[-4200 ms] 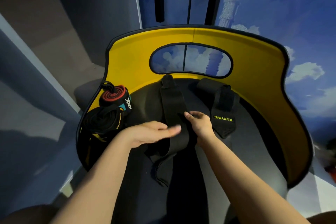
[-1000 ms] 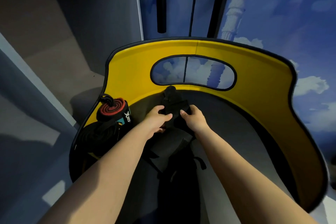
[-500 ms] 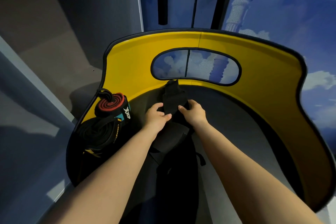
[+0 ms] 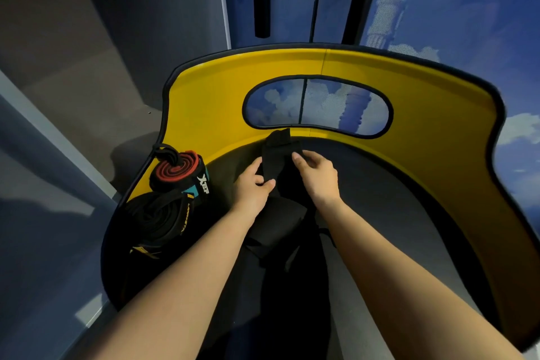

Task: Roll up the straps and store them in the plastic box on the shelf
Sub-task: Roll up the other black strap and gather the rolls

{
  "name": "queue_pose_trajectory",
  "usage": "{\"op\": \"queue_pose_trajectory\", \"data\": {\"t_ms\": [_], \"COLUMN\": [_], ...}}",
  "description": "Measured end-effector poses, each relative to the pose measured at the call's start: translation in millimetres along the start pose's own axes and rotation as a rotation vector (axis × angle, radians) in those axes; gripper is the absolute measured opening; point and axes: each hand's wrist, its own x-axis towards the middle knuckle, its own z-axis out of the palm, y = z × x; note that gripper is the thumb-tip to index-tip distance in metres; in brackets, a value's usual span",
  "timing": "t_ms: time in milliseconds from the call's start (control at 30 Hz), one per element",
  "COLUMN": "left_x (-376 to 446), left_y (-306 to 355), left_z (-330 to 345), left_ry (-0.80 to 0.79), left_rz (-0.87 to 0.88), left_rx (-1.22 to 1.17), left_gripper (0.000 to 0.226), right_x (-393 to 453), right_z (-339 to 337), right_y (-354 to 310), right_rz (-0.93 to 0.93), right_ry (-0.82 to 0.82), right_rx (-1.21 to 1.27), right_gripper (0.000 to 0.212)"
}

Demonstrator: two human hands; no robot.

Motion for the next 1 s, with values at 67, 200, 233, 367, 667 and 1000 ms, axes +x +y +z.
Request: {"op": "queue_pose_trajectory", "data": {"t_ms": [67,200,233,367,667,1000], "left_x": [2.3,6.8,7.3,7.7,4.5,-3.3], "left_y": [-0.8,1.4,1.3,-2.4,-1.3,-1.7], "left_z": [-0.6,-1.8,-1.4,2.5,5.0,5.0], "left_ry": [-0.028,-0.031,-0.025,0.013,0.03,0.019], "left_rz": [-0.028,-0.039,-0.035,-0.013,0.004,0.004], "left_rx": [0.015,0.058,0.074,0.082,0.179,0.188], "left_gripper": [0.06,0.058,0.057,0.058,0.059,0.061], "right_x": [9.2,34.9,40.6,49.4,48.7,46.9], "right_z": [1.7,12.5,15.1,21.1,30.9,25.4], "right_y": [-4.4,-15.0,-16.2,-16.4,-7.7,-0.1], "right_rz": [0.041,0.148,0.17,0.131,-0.002,-0.114], "right_ry": [0.017,0.031,0.043,0.081,0.098,-0.028], "right_rx": [0.03,0.134,0.142,0.222,0.188,0.315], "right_gripper": [0.045,0.042,0.039,0.028,0.026,0.037]}}
